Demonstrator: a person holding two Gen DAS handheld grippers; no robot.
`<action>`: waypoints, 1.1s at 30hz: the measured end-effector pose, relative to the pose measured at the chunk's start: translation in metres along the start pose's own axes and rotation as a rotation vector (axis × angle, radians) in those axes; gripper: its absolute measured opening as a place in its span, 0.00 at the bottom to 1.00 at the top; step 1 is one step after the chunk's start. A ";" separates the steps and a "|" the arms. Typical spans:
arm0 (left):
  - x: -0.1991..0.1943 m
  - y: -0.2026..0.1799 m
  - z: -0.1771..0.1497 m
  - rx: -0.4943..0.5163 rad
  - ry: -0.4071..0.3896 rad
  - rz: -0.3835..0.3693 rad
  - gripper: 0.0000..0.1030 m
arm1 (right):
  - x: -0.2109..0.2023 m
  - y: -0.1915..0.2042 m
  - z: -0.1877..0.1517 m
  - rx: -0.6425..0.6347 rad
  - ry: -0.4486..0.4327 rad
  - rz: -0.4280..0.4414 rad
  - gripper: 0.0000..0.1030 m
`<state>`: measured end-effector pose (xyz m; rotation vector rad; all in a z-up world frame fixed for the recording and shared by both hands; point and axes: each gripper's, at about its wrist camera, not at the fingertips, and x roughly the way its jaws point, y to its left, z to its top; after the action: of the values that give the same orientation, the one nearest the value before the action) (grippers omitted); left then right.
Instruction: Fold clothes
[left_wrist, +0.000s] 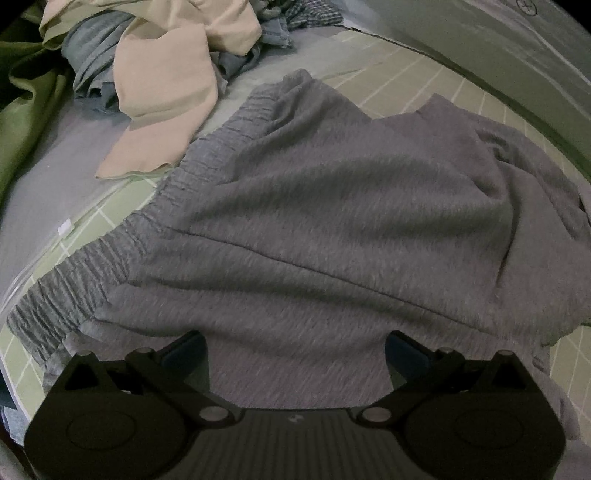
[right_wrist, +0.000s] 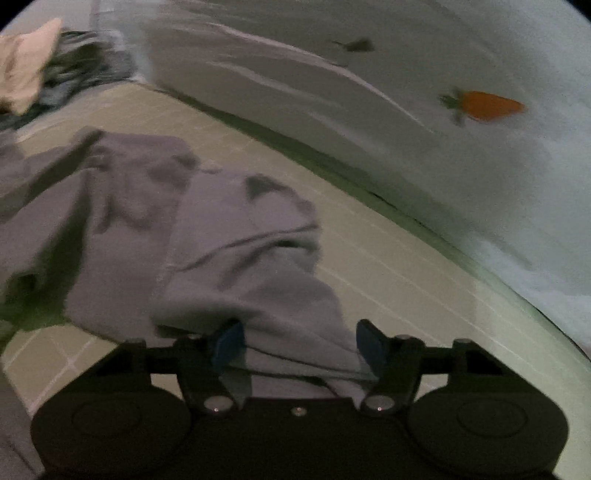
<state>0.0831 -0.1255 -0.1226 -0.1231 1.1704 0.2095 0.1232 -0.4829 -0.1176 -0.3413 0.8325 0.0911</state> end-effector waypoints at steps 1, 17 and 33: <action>0.000 0.000 0.000 0.000 -0.002 0.000 1.00 | 0.001 0.002 0.001 -0.019 -0.002 0.019 0.62; 0.003 -0.001 0.001 0.002 -0.006 -0.001 1.00 | -0.090 -0.186 -0.072 0.692 -0.115 -0.342 0.04; 0.005 0.001 0.009 0.004 0.041 -0.003 1.00 | -0.111 -0.211 -0.170 0.950 -0.014 -0.416 0.61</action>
<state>0.0929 -0.1221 -0.1234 -0.1255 1.2118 0.2030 -0.0272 -0.7325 -0.0860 0.3881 0.6923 -0.6740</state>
